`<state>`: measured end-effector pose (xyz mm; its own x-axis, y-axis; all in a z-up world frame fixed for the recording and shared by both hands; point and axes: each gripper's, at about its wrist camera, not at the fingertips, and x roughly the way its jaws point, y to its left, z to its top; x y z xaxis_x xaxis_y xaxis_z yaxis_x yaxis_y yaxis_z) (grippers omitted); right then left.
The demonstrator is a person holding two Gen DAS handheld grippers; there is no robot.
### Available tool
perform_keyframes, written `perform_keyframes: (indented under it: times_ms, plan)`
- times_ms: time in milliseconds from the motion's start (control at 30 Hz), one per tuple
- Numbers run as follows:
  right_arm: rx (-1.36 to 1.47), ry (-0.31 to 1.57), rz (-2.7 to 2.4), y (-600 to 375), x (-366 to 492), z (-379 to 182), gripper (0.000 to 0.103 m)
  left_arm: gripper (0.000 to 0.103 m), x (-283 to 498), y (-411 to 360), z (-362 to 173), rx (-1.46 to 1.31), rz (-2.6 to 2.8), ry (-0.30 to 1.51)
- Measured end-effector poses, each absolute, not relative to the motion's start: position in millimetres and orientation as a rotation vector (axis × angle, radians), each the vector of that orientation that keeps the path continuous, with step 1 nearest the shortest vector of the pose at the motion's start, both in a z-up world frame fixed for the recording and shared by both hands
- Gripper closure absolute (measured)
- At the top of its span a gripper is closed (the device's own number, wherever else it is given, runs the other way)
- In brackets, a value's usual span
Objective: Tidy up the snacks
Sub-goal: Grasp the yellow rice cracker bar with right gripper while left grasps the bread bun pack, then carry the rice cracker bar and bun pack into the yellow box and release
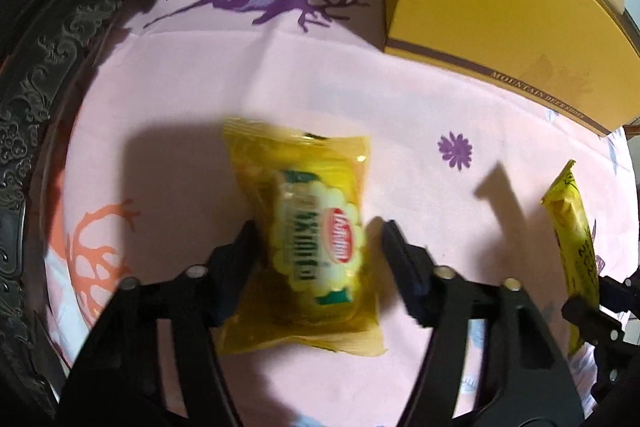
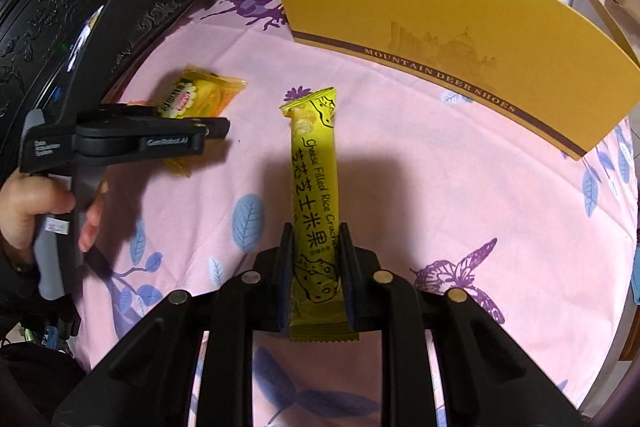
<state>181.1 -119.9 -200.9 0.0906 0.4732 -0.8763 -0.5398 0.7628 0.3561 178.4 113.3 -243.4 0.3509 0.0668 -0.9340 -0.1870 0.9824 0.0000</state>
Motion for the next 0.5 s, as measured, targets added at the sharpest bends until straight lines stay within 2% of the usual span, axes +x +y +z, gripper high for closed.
perform_keyframes:
  times_ms: [67, 133, 500]
  plan:
    - [-0.053, 1.27, 0.748, -121.3, 181.1, -198.0, 0.082, 0.063, 180.1, 108.3, -242.2, -0.098, 0.152, 1.194]
    - [-0.046, 1.264, 0.739, -121.1, 181.5, -195.1, 0.082, 0.065, 181.0, 104.7, -240.8, -0.091, 0.148, 1.189]
    - [-0.023, 1.222, 0.696, -141.9, 174.6, -173.7, 0.082, 0.067, 161.6, 95.4, -213.6, -0.176, 0.108, 1.158]
